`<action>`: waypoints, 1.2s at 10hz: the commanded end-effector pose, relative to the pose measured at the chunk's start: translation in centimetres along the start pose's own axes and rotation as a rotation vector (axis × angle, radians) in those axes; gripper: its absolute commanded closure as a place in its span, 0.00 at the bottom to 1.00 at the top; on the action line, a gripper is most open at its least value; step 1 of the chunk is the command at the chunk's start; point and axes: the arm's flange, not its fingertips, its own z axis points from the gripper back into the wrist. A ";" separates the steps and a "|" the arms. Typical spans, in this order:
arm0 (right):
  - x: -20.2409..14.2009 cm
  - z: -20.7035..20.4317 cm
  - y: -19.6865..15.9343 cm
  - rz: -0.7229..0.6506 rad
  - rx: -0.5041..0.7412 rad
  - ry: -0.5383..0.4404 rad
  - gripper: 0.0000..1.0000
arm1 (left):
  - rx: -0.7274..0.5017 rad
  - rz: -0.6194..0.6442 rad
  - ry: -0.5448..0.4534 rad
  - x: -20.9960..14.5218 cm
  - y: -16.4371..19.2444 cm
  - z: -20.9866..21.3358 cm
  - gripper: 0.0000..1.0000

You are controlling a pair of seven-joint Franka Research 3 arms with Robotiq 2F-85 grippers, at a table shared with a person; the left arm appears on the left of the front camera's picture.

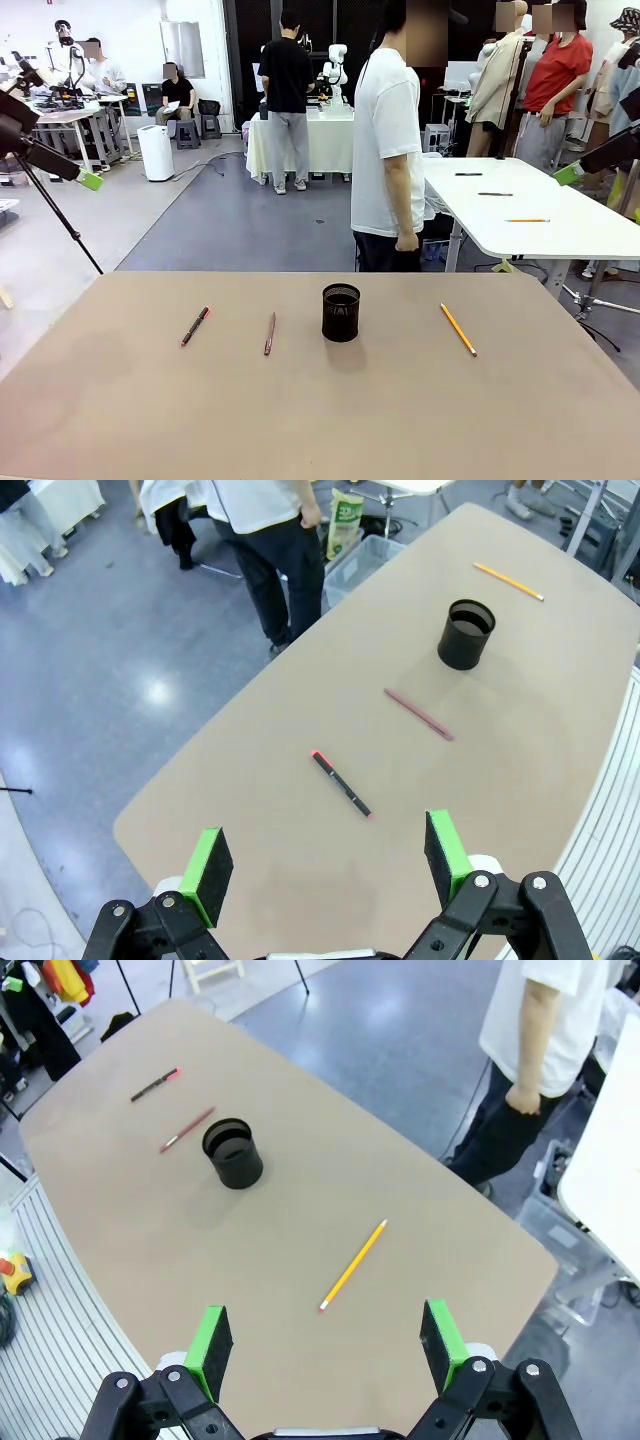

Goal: Place the pens into the pen holder.
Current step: Pick up a writing instrument from the table and place it into the Pen holder.

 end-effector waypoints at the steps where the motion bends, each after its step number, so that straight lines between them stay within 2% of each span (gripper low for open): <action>1: 0.0 0.0 0.0 0.002 0.010 -0.008 0.00 | 0.005 -0.003 -0.006 0.1 0.0 0.2 0.00; 8: 0.0 0.0 0.0 0.002 0.010 -0.008 0.00 | 0.000 0.000 0.000 0.0 0.0 0.0 0.00; 10: 0.0 0.0 0.0 0.002 0.010 -0.008 0.00 | -0.049 0.023 0.205 2.4 -2.2 -1.1 0.00; 11: 0.0 0.0 0.0 0.002 0.010 -0.008 0.00 | -0.041 0.089 0.297 3.1 -4.1 -2.2 0.00; 12: 0.0 0.0 0.0 0.002 0.010 -0.008 0.00 | 0.025 0.188 0.358 3.7 -6.0 -3.9 0.00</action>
